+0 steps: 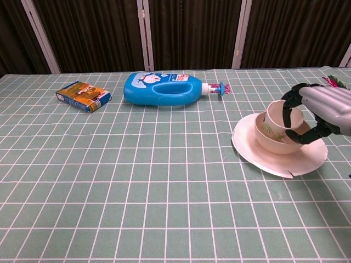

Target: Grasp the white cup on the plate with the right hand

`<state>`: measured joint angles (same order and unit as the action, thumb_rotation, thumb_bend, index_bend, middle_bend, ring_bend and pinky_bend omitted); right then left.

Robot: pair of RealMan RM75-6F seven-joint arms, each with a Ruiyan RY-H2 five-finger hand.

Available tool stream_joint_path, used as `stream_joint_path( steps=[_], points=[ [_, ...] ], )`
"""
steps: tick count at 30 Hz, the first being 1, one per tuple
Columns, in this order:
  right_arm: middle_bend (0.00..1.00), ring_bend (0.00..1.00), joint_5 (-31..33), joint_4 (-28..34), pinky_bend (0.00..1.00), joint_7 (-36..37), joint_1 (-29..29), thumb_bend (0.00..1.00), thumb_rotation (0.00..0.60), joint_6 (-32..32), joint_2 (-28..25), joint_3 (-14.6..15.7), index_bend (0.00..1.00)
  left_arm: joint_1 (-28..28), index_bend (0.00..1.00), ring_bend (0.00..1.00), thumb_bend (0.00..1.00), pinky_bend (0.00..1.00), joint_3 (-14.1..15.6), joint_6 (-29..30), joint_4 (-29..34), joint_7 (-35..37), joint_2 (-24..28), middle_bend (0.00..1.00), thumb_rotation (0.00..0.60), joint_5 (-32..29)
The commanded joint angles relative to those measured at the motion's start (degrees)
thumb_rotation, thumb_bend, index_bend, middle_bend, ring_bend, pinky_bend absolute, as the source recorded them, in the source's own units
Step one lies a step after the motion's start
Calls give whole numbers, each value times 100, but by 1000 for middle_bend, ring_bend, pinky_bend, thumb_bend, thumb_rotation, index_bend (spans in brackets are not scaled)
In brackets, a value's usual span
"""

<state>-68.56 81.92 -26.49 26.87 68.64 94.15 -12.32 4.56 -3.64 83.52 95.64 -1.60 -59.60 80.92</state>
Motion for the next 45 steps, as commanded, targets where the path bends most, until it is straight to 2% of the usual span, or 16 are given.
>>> stream_joint_path(
  steps=[1, 3, 6, 10, 14, 18, 25, 31, 38, 40, 43, 45],
  points=[
    [187, 0, -112, 77, 0, 0, -19, 542, 600, 102, -81, 37, 633, 1, 0, 0, 0, 0, -2, -2, -5, 0, -2, 0, 600, -4],
    [187, 0, -237, 198, 0, -17, -57, 540, 600, 252, -221, 43, 633, 4, 0, 0, 0, 0, 0, -12, -7, -6, -2, 0, 600, -7],
    [187, 0, -458, 557, 0, -12, -237, 538, 600, 698, -700, -33, 634, 5, 0, 0, 0, 0, -5, -15, -4, -5, -1, 0, 600, -18],
    [187, 0, -342, 836, 0, -2, -482, 535, 600, 1008, -1292, -180, 635, 3, 0, 0, 0, 0, -3, -5, 10, -42, -2, 0, 600, -15],
    [187, 0, 47, 834, 0, 12, -624, 531, 600, 916, -1708, -270, 635, -1, 0, 0, 0, 0, 3, 18, 44, -123, -14, 0, 600, -1],
    [187, 0, 485, 735, 0, 31, -684, 524, 600, 654, -1894, -281, 635, -1, 0, 0, 0, 0, 0, 19, 63, -174, -21, 0, 600, -17],
    [187, 0, 1104, 176, 0, 242, -609, 510, 600, 14, -1707, -214, 636, 5, 0, 0, 0, 0, 2, 4, 92, -236, -23, 0, 600, -36],
    [187, 0, 1265, -324, 0, 315, -468, 509, 600, -264, -1318, -144, 635, 9, 0, 0, 0, 0, 3, 0, 82, -248, -31, 0, 600, -34],
    [187, 0, 1405, -555, 0, 209, -352, 492, 600, -464, -1074, -65, 636, 10, 0, 0, 0, 0, -7, -11, 68, -194, -19, 0, 600, -52],
    [187, 0, 1391, -569, 0, 201, -343, 470, 600, -448, -1046, -51, 636, 10, 0, 0, 0, 0, -6, -10, 64, -189, -19, 0, 600, -47],
    [149, 0, 1357, -511, 0, 188, -339, 384, 600, -456, -1081, -10, 621, 9, 0, 0, 0, 0, -7, -1, 63, -179, -18, 0, 600, -38],
    [89, 0, 1356, -433, 0, 182, -341, 320, 600, -476, -1143, 6, 552, 7, 0, 0, 0, 0, -6, 2, 62, -173, -15, 0, 600, -35]
  ],
)
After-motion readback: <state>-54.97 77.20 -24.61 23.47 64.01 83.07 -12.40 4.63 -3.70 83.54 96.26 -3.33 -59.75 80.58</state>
